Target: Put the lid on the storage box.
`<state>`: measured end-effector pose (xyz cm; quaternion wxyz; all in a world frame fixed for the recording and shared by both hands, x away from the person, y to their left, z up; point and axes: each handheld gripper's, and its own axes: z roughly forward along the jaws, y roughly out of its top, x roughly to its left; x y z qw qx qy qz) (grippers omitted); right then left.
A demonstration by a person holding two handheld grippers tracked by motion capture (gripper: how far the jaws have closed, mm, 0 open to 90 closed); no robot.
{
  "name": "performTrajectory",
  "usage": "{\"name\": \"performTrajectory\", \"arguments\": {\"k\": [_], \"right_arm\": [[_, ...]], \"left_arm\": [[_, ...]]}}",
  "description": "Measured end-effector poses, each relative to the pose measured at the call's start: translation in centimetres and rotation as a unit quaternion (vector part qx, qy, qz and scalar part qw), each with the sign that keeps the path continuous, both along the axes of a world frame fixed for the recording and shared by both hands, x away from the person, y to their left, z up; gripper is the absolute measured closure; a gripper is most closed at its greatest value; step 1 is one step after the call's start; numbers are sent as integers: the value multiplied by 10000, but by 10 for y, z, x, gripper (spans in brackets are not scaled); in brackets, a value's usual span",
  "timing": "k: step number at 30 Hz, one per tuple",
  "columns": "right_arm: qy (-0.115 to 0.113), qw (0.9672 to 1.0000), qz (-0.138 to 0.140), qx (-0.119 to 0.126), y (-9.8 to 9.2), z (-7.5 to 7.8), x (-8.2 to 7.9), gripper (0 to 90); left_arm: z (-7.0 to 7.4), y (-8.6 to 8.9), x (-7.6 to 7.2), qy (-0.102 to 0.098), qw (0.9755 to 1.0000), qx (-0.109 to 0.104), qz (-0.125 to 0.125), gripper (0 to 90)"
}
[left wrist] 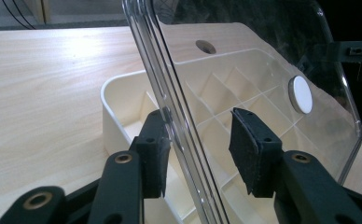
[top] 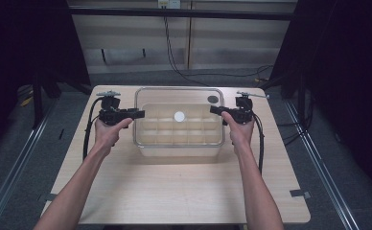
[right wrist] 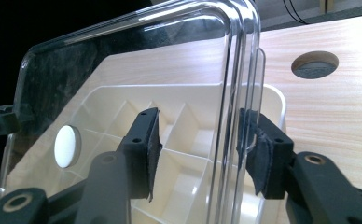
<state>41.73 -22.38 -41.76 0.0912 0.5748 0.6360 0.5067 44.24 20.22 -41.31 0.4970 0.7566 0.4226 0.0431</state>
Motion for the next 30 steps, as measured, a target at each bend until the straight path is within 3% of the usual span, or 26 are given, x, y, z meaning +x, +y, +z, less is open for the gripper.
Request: {"name": "performTrajectory", "arguments": {"k": [3,13,19,28,30], "right_arm": [[47,9999,-41,-143,3,-4,3,465],[192,9996,-100,-183,5,-16,8,437],[244,9988,-164,-381,11,-22,11,388],[177,9979,-198,-589,14,-23,10,369],[143,9967,-269,-747,15,-23,10,352]], "left_arm": [[-5,0,0,30,10000,-20,5,564],[-16,1,2,155,9998,95,-111,528],[-23,2,3,269,9995,112,-129,514],[-28,4,1,280,9994,125,-162,509],[-29,4,1,302,9993,153,-181,509]]}}
